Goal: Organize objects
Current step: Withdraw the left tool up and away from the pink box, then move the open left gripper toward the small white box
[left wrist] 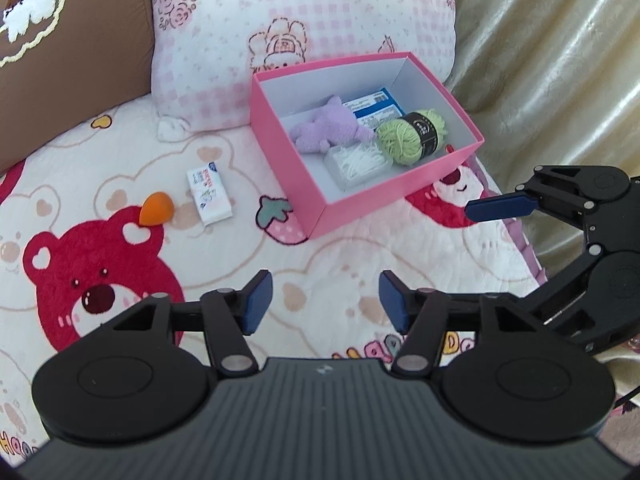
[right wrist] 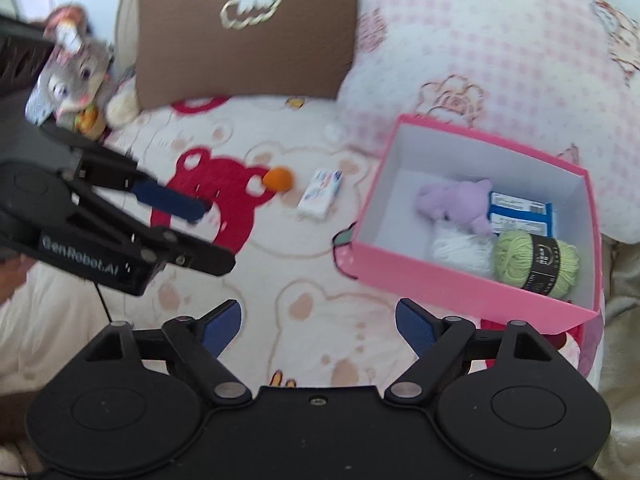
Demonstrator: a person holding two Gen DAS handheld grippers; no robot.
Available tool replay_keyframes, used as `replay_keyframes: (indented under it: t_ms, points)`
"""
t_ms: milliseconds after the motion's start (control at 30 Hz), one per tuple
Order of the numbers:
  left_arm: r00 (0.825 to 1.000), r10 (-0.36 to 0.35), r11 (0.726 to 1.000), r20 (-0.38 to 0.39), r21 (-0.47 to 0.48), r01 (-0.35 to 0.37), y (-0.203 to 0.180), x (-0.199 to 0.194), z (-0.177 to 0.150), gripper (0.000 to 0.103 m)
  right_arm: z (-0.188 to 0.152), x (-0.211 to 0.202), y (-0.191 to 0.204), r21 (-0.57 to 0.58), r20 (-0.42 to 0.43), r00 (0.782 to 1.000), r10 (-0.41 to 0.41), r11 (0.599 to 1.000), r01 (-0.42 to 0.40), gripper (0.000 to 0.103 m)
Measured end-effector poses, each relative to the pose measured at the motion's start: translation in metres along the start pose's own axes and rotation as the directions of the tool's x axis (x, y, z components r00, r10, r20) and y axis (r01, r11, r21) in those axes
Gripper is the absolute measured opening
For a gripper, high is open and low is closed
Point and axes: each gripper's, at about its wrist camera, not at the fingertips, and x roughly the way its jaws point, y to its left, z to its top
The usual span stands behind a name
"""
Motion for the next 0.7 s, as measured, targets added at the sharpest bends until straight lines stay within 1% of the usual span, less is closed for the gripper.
replay_keyframes:
  t_ms: [67,267,400,500,700]
  points:
    - [1.000,-0.008,1.000,-0.010,0.013,0.009,0.005,0.000,-0.004,0.060,0.001,0.002,0.009,-0.035,-0.009,1.000,-0.009,0.999,0.008,0.088]
    - [0.999,-0.013,0.998,-0.049,-0.057,0.011,0.033,0.010,-0.020,0.062,0.012,0.008,0.025,-0.072,-0.009,1.000,0.029,0.997,-0.030,0.088]
    - [0.998,-0.016,0.995,-0.061,-0.096,0.010,0.052,0.015,-0.028,0.064,0.019,0.020,0.033,-0.087,-0.038,0.998,0.057,0.994,-0.060,0.088]
    - [0.998,-0.015,0.993,-0.058,-0.116,0.008,0.066,0.017,-0.033,0.066,0.023,0.029,0.040,-0.101,-0.060,0.996,0.064,0.992,-0.070,0.088]
    - [0.998,-0.041,0.989,-0.041,-0.145,0.035,0.085,0.021,-0.036,0.071,0.029,0.044,0.057,-0.163,-0.056,0.997,0.060,0.984,-0.069,0.087]
